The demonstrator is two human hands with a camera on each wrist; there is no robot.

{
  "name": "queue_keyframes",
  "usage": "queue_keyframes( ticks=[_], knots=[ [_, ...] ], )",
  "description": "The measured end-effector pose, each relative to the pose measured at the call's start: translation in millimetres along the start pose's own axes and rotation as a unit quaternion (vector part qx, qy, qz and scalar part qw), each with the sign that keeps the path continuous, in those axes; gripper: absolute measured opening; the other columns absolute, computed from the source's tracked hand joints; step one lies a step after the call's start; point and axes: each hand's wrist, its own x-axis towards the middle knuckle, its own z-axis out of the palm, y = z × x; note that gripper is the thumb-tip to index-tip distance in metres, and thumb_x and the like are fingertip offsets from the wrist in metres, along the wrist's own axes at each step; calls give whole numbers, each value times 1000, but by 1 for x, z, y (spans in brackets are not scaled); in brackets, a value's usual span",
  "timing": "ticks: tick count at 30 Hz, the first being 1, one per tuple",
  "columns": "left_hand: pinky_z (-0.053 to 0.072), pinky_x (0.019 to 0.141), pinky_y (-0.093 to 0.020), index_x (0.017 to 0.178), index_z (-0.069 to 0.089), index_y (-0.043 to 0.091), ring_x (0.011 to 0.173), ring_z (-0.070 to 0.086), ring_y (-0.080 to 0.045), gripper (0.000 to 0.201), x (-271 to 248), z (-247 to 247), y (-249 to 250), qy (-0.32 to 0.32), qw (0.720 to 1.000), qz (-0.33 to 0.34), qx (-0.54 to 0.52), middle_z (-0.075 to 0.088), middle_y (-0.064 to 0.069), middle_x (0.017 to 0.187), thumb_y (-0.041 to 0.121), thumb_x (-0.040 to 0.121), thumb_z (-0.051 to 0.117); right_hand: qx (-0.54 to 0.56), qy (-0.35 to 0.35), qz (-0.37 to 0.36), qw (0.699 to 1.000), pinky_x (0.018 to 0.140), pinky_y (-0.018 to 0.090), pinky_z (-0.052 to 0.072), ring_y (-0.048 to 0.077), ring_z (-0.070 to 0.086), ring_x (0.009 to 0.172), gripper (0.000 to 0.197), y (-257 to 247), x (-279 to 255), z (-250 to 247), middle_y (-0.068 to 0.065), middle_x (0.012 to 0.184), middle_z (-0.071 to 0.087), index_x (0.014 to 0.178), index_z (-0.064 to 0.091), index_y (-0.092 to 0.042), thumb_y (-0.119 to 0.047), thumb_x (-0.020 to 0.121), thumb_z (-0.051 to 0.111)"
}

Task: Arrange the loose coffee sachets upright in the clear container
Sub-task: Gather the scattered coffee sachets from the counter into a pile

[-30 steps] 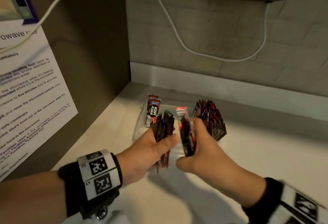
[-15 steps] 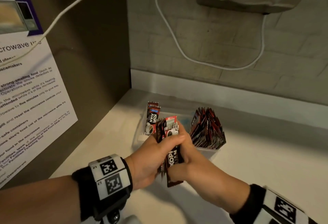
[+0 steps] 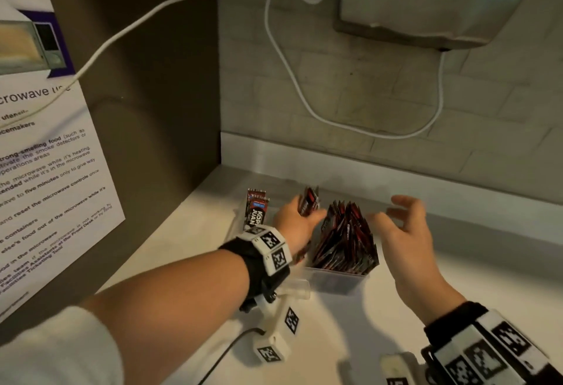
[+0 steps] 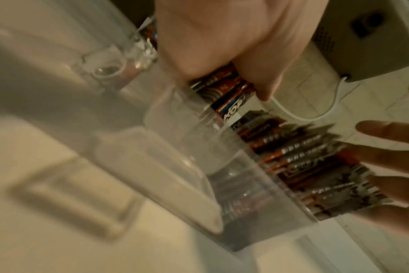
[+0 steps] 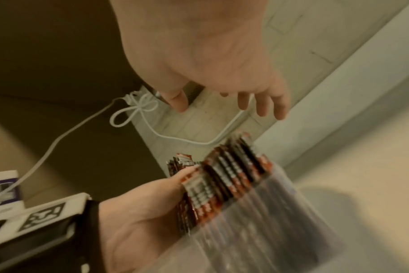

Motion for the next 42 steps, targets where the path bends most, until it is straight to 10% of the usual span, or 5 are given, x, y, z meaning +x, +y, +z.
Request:
queue_keyframes(
  ticks=[8,15,23,38,42],
  knots=[
    [48,100,-47,142,32,34,118,59,-24,124,10,25,-7,-165,974,-110,-113,57,-3,135,81,37,78,85,-111,197,970,83,43,52,20,61,107,63,31,10,10,-1,119,61,132,42,-25,-64,83,50],
    [44,104,-46,129,60,17,113,61,-31,63,5,21,5,-195,941,-197,-197,65,-16,122,63,90,41,102,-138,180,969,99,46,48,19,63,110,61,42,13,20,1,120,66,130,50,-26,-63,82,53],
    [45,101,-47,121,65,15,110,63,-33,79,8,13,10,-183,927,-217,-244,67,-16,119,79,77,49,97,-135,178,970,101,47,46,18,62,111,50,45,14,18,-1,119,66,129,50,-28,-57,89,49],
    [48,95,-46,124,61,25,103,58,-31,49,7,7,1,-202,931,-178,-245,61,-16,120,8,85,36,93,-146,193,966,88,43,53,19,65,107,55,49,17,13,0,116,68,128,53,-28,-63,86,46],
    [50,92,-43,114,64,13,95,62,-29,39,3,10,6,-208,924,-217,-236,66,-15,108,31,84,47,100,-141,196,965,85,39,52,19,65,106,52,47,15,15,2,117,68,127,53,-25,-59,88,46]
  ],
)
